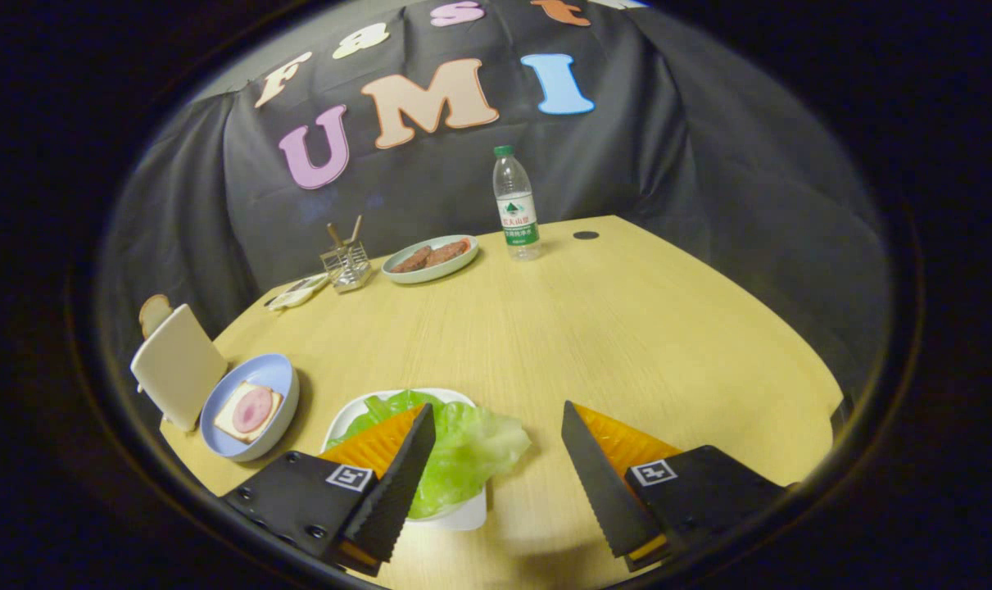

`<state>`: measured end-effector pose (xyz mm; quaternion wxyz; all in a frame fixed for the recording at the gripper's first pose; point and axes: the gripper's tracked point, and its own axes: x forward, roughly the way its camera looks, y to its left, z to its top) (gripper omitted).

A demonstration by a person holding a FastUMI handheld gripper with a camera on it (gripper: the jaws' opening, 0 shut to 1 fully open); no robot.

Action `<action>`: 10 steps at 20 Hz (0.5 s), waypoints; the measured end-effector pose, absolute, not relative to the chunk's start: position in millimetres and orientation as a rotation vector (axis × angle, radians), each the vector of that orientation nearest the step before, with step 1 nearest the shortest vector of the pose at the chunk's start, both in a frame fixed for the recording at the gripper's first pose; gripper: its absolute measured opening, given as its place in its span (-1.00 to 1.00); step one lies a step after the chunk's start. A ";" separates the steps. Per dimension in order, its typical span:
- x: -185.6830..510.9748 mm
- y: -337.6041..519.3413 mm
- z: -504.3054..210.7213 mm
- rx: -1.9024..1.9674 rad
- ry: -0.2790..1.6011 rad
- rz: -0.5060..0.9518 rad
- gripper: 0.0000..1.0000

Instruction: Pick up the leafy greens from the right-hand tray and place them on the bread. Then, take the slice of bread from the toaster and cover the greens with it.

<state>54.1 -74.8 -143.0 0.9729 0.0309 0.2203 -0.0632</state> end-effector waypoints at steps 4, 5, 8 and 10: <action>58.3 -74.4 -156.0 0.121 0.484 -0.111 0.93; 57.0 -72.9 -157.8 0.121 0.496 -0.106 0.83; 62.4 -66.4 -165.1 0.132 0.515 -0.081 0.56; 62.1 -67.1 -169.4 0.109 0.526 -0.086 0.38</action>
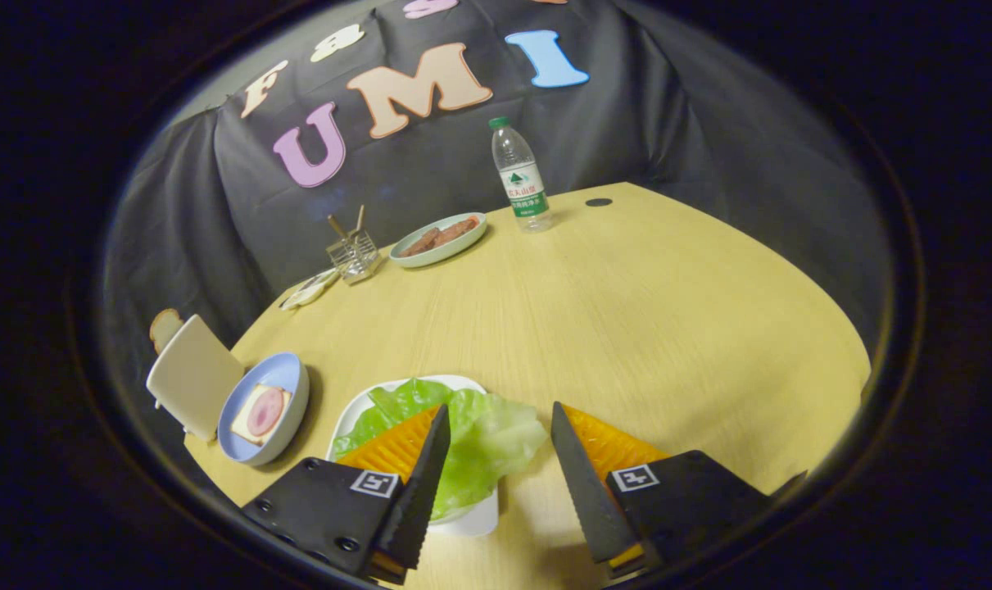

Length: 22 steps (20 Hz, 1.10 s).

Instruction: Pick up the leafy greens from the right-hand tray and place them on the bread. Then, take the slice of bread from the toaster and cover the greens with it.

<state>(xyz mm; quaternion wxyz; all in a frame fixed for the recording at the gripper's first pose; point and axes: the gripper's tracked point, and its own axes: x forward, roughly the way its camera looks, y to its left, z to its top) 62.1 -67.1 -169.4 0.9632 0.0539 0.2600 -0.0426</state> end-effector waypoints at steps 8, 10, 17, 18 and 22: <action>60.4 -64.0 -168.2 0.037 0.527 -0.098 0.01; 60.3 -63.6 -168.4 0.007 0.527 -0.105 0.01; 57.1 -65.5 -162.4 -0.062 0.509 -0.136 -0.42; 57.4 -61.2 -157.3 -0.054 0.498 -0.118 -0.51; 59.9 -57.0 -150.4 -0.081 0.452 -0.110 -0.86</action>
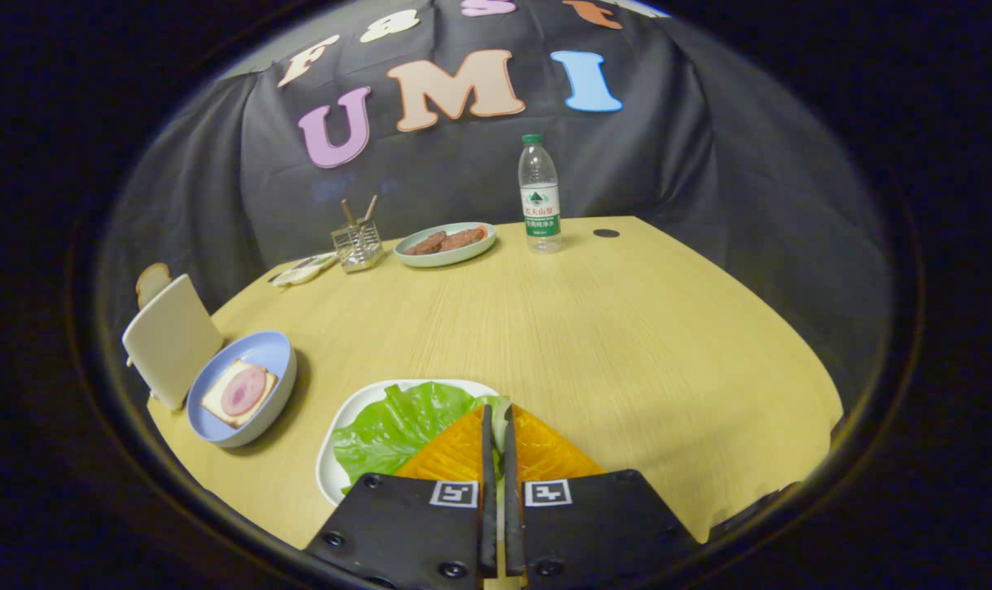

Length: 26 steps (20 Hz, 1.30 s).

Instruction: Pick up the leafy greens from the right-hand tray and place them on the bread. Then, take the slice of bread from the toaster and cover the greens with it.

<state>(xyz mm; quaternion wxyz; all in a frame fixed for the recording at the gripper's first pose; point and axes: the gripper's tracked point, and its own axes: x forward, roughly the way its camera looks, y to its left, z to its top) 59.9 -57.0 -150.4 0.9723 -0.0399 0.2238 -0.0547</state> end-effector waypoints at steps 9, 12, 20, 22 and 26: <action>54.6 -24.3 -98.5 -0.029 0.282 -0.034 -0.86; 49.5 -8.4 -78.4 -0.019 0.216 -0.003 -0.86; 37.0 58.7 -32.6 -0.012 0.064 0.122 -0.87; 35.8 86.2 -31.4 -0.010 0.058 0.176 -0.86; 37.0 145.9 -40.1 -0.019 0.075 0.286 -0.86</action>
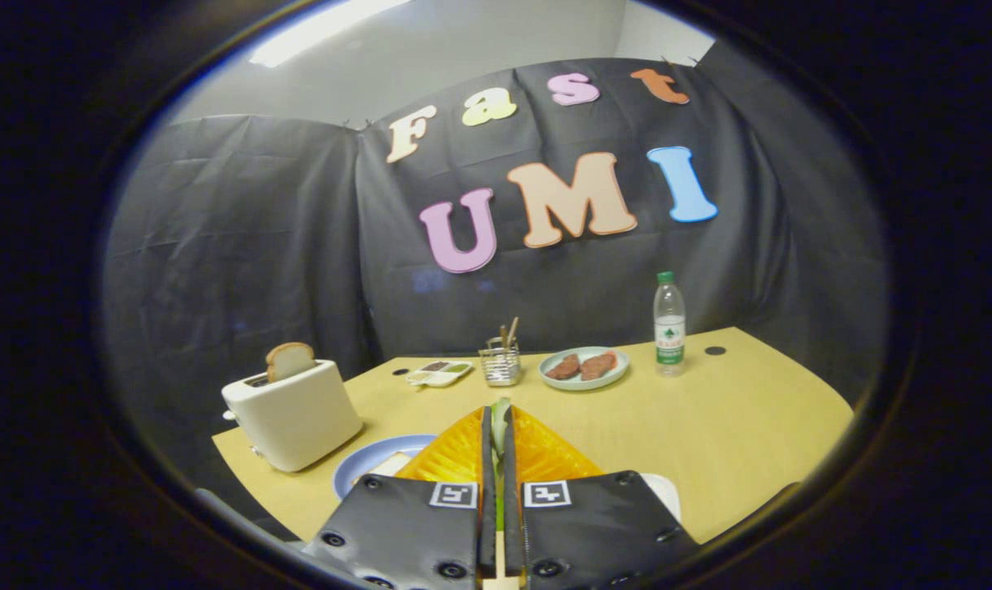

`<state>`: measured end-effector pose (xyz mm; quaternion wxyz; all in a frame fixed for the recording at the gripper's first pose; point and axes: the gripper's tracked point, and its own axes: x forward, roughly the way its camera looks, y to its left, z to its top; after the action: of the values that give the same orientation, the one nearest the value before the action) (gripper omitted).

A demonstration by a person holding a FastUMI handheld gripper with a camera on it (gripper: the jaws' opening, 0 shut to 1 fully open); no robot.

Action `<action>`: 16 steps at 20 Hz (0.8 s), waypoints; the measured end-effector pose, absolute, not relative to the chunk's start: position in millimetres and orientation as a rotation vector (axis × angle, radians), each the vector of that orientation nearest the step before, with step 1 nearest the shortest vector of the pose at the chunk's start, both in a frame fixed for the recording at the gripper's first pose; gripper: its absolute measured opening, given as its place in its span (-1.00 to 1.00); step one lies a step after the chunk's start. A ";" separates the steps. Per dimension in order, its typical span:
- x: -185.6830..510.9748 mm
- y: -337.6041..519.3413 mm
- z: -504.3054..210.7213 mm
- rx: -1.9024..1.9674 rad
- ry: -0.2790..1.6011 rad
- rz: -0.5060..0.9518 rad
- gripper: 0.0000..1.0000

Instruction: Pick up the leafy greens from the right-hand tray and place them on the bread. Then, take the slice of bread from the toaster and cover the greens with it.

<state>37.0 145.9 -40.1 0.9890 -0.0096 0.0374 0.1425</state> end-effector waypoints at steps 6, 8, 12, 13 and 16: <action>34.6 255.0 -53.4 0.064 0.108 0.489 -0.86; 36.9 283.9 -56.6 0.137 0.134 0.541 -0.86; 54.3 309.4 -75.0 0.223 0.185 0.541 -0.86; 59.5 309.7 -88.2 0.227 0.213 0.525 -0.86; 75.7 298.7 -123.1 0.204 0.310 0.443 -0.86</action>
<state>75.7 298.7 -123.1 0.9586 0.1006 0.1526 0.2185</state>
